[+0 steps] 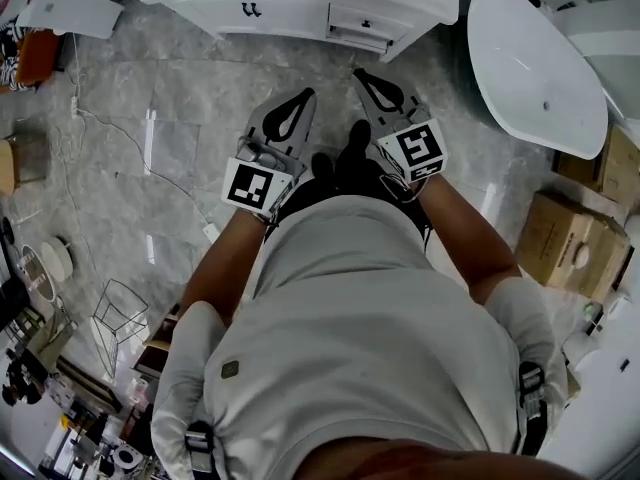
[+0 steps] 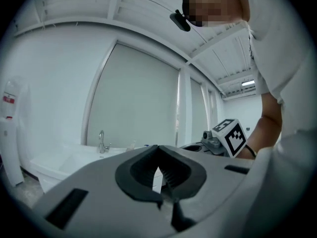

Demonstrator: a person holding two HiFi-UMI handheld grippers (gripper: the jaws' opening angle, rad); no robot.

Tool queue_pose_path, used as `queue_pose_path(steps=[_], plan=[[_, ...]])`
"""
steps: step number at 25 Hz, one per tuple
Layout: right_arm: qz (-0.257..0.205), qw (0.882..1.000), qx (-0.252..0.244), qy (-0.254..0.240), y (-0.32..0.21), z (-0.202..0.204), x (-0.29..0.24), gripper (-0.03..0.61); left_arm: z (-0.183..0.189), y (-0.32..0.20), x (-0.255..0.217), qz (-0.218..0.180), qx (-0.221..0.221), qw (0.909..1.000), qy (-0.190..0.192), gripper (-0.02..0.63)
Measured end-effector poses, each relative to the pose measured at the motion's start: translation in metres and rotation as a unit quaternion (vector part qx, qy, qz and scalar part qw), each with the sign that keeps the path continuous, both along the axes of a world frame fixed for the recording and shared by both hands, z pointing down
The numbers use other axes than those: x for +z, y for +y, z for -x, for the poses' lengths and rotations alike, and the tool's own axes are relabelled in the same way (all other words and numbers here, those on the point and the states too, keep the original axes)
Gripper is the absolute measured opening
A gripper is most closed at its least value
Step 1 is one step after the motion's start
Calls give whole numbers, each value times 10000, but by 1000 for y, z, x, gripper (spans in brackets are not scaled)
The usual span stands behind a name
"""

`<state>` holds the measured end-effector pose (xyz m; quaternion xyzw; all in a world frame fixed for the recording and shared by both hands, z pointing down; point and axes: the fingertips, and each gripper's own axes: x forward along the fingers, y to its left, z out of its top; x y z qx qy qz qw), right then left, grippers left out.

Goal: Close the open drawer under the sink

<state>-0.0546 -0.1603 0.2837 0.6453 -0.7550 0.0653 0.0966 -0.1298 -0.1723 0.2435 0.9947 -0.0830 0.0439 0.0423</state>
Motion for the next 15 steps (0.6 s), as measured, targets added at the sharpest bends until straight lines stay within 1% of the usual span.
queue_pose_path(steps=[3, 7, 11, 15], plan=[[-213, 9997, 67, 43, 16, 5, -25, 26, 10, 11, -20, -129, -71, 9997, 171, 9], [-402, 9991, 28, 113, 33, 7, -52, 26, 20, 22, -34, -230, -84, 9995, 175, 9], [-426, 9989, -79, 171, 55, 6, -67, 26, 32, 40, -45, -321, -98, 9993, 168, 9], [-445, 9983, -291, 259, 77, 5, -77, 26, 37, 53, -51, -246, -229, 9991, 259, 9]])
